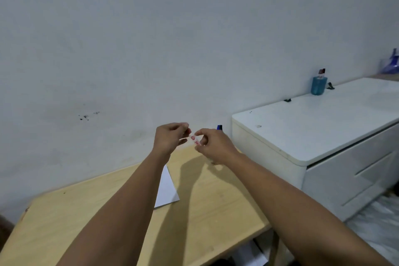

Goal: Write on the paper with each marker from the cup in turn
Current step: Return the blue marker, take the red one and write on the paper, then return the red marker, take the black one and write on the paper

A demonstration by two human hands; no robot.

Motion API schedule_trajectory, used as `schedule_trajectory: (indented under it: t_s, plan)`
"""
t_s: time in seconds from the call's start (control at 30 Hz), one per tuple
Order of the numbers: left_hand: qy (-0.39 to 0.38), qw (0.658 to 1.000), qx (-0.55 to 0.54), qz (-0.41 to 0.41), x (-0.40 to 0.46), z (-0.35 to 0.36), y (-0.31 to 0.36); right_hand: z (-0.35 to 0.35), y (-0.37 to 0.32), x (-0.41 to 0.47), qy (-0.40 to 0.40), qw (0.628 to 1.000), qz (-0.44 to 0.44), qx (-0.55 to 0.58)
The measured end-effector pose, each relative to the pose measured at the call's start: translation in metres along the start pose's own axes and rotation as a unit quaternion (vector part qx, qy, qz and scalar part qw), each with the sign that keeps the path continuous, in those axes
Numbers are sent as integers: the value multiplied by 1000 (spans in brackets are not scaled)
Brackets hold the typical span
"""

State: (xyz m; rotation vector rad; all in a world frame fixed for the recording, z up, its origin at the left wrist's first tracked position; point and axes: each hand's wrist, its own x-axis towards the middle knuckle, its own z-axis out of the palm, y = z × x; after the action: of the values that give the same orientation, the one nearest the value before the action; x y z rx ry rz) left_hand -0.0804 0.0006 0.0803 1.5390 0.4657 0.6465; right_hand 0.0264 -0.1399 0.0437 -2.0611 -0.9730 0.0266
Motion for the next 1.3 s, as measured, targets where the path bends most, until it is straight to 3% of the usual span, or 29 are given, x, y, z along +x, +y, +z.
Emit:
schedule_trajectory:
  t_s: [0.1,0.2,0.27,0.43,0.77,0.93,1.13,1.3]
  plan:
    - [-4,999,37,32,18,22,-1,-24,3,24,82,996,21,14]
    - [-1,980,197,39,36,32,-24,-43,16,50,141,987,64,50]
    - [-41,963,265,26,47,37,-46,-46,26,63,129,988,78,40]
    - [-112,942,316,-13,58,55,-85,-36,41,77,55,994,96,-14]
    - [-103,945,309,7,73,83,-111,-31,55,93,37,992,112,-33]
    - [-87,948,303,35,71,87,-111,-39,64,91,143,983,113,22]
    - [-89,951,295,34,70,85,-111,-30,85,86,22,981,188,-38]
    - [-87,946,311,36,71,85,-112,-16,92,84,42,979,199,-19]
